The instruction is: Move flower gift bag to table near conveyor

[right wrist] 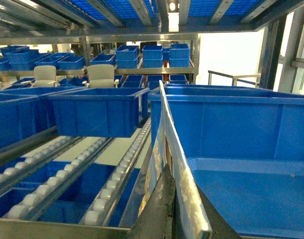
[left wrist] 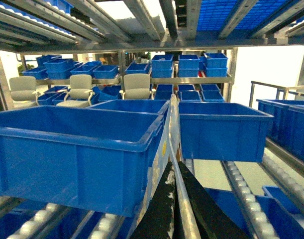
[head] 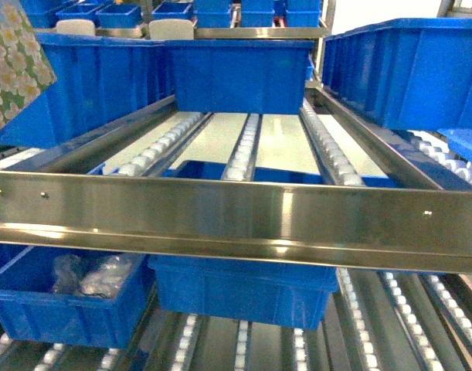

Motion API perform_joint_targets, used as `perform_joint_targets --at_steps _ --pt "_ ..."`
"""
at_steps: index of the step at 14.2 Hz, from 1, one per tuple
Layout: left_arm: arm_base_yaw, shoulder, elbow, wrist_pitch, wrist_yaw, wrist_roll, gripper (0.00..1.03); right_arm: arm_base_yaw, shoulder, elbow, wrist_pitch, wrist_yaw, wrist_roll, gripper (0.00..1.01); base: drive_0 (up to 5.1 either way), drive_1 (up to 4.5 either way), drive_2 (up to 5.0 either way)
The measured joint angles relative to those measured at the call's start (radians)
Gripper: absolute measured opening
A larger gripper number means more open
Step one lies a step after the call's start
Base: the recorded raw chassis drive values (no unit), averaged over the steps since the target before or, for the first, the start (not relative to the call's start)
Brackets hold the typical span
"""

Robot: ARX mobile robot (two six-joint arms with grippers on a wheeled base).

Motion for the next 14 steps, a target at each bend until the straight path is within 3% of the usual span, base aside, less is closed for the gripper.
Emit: perform_joint_targets --at_steps 14 --pt "0.0 -0.001 0.0 -0.004 -0.002 0.0 0.02 0.0 0.0 0.0 0.0 0.0 0.0 0.02 -5.0 1.45 3.2"
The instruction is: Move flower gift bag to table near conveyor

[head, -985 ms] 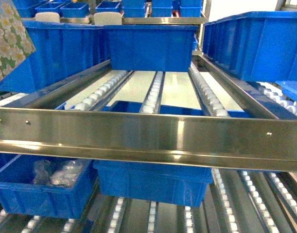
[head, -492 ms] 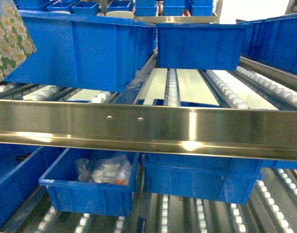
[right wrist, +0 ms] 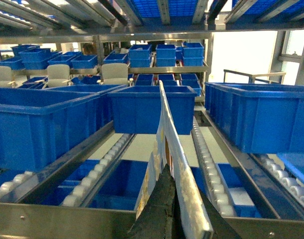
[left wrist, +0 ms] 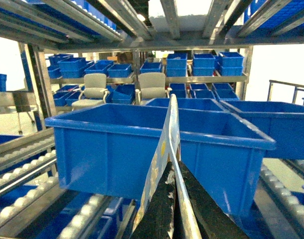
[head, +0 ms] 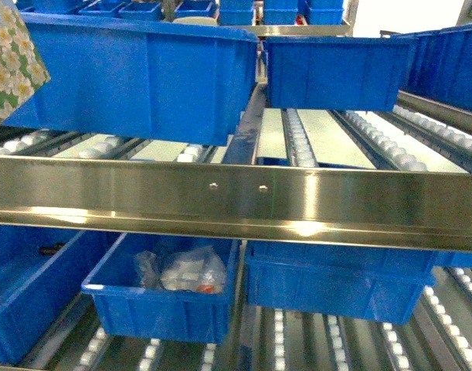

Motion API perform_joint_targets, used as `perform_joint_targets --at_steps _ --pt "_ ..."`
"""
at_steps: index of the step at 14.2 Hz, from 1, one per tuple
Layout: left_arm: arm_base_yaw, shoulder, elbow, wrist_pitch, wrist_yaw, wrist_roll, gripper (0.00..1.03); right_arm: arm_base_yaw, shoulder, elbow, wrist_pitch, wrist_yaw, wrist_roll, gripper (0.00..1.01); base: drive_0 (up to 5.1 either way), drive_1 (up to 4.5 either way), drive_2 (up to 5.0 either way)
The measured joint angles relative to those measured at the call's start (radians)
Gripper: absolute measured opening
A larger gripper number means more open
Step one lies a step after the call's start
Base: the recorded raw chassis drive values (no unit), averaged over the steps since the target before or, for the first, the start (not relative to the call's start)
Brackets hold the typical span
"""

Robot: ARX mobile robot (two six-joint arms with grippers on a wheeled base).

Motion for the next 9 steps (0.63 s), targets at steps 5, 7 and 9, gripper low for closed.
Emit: perform_joint_targets --at_steps 5,7,9 --pt "-0.001 0.0 0.0 0.003 0.001 0.0 0.02 0.0 0.0 0.0 0.0 0.0 -0.002 0.02 -5.0 1.45 3.2" --pt "-0.001 0.0 0.0 0.004 0.001 0.0 0.02 0.0 0.0 0.0 0.0 0.0 -0.003 0.02 -5.0 1.45 3.2" --pt "-0.001 0.0 0.0 0.005 0.001 0.0 0.02 0.0 0.0 0.0 0.002 0.0 -0.003 0.02 -5.0 1.45 3.2"
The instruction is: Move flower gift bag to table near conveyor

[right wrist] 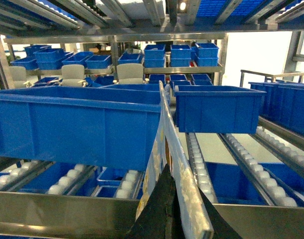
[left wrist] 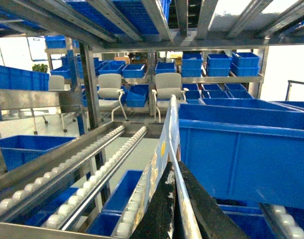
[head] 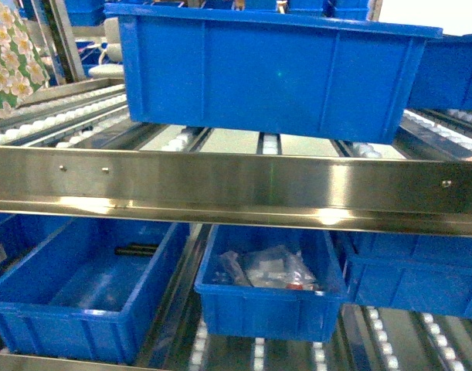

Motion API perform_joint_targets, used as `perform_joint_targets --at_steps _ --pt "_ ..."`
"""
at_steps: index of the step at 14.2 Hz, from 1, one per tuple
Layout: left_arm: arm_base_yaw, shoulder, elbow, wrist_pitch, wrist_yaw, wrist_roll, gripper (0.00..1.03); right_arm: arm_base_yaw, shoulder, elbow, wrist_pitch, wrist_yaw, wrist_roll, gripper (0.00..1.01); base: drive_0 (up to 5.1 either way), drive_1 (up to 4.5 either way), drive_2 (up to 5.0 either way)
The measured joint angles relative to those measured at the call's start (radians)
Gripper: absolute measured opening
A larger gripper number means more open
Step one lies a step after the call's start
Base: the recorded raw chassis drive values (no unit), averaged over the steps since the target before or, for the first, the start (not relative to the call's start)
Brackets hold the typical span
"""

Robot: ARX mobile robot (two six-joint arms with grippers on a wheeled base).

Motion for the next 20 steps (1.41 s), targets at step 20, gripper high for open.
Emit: perform_joint_targets --at_steps 20 --pt "0.0 0.001 0.0 -0.002 0.0 0.0 0.02 0.0 0.001 0.0 -0.004 0.0 0.0 0.02 -4.9 1.79 3.0"
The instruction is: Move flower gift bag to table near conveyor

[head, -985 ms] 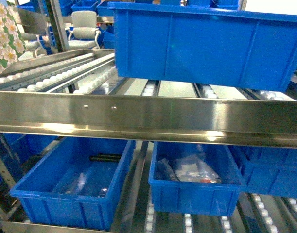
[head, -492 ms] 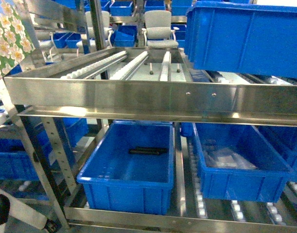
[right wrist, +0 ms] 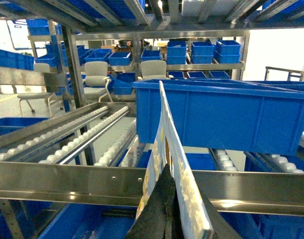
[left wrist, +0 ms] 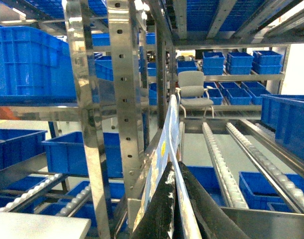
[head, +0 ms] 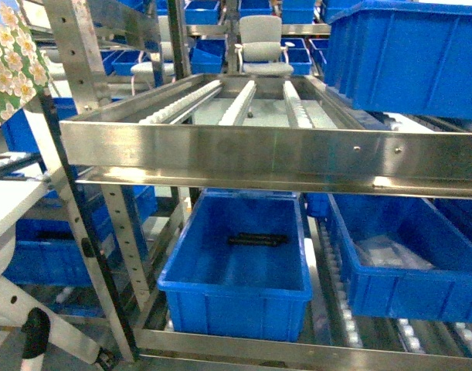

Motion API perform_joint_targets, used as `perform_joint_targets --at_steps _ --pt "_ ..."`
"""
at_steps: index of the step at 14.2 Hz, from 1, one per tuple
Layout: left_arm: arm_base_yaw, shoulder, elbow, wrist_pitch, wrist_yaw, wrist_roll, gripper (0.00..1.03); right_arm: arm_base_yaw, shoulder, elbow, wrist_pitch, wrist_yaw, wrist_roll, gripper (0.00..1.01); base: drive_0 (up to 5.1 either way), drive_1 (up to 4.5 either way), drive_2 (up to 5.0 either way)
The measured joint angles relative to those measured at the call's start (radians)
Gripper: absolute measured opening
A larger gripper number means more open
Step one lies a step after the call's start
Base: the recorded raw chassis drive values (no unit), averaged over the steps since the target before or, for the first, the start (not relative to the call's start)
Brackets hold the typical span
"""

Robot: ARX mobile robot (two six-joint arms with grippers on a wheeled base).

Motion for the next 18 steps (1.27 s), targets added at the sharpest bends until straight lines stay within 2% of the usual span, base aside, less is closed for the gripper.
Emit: perform_joint_targets --at_steps 18 --pt "0.0 0.0 0.0 0.0 0.0 0.0 0.02 0.0 0.0 -0.001 0.001 0.0 0.0 0.02 -4.9 2.42 2.4"
